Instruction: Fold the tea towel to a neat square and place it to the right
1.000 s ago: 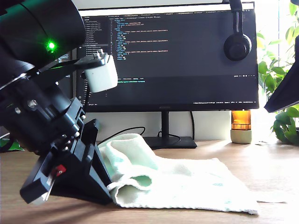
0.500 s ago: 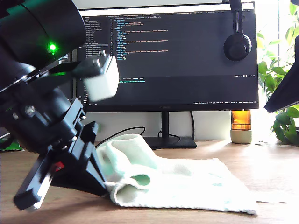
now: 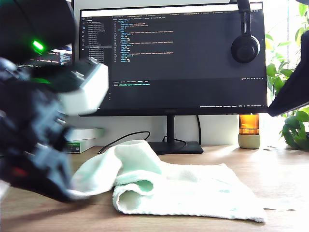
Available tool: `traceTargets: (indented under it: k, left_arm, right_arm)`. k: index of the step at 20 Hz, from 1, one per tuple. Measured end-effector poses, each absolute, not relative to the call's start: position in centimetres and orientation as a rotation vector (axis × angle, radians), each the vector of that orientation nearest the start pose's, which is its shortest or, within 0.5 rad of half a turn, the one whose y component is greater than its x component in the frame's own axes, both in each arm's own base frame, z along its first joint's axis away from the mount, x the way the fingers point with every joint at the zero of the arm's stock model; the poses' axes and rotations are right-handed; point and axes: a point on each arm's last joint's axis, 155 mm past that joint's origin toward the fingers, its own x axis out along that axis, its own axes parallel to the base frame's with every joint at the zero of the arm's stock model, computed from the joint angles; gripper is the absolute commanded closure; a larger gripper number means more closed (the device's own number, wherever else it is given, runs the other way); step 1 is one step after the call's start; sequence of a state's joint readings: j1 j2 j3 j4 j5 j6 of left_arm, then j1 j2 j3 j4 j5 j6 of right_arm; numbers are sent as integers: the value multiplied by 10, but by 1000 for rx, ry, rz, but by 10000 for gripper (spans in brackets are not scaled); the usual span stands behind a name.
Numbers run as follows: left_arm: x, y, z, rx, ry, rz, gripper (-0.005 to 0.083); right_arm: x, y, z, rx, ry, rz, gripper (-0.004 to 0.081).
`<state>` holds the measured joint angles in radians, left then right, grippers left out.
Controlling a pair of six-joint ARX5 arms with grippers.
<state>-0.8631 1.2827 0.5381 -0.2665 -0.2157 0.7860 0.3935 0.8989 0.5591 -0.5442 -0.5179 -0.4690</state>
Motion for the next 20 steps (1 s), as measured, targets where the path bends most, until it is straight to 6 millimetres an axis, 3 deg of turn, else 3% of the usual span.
traceTargets:
  k: [4, 9, 13, 17, 20]
  left_arm:
    - [225, -190, 51, 1219, 628, -910, 797]
    - [211, -170, 42, 1254, 724, -927, 797]
    - [208, -163, 39, 1276, 754, -918, 797]
    - [204, -147, 35, 1289, 816, -906, 797]
    - [210, -135, 35, 1281, 851, -858, 797]
  right_arm:
    - [185, 198, 87, -374, 771, 1129, 781]
    - [204, 222, 59, -419, 774, 1158, 781]
    - [231, 218, 32, -479, 792, 1064, 781]
    - [229, 215, 10, -479, 864, 1064, 781]
    - [231, 216, 8, -481, 868, 1062, 781]
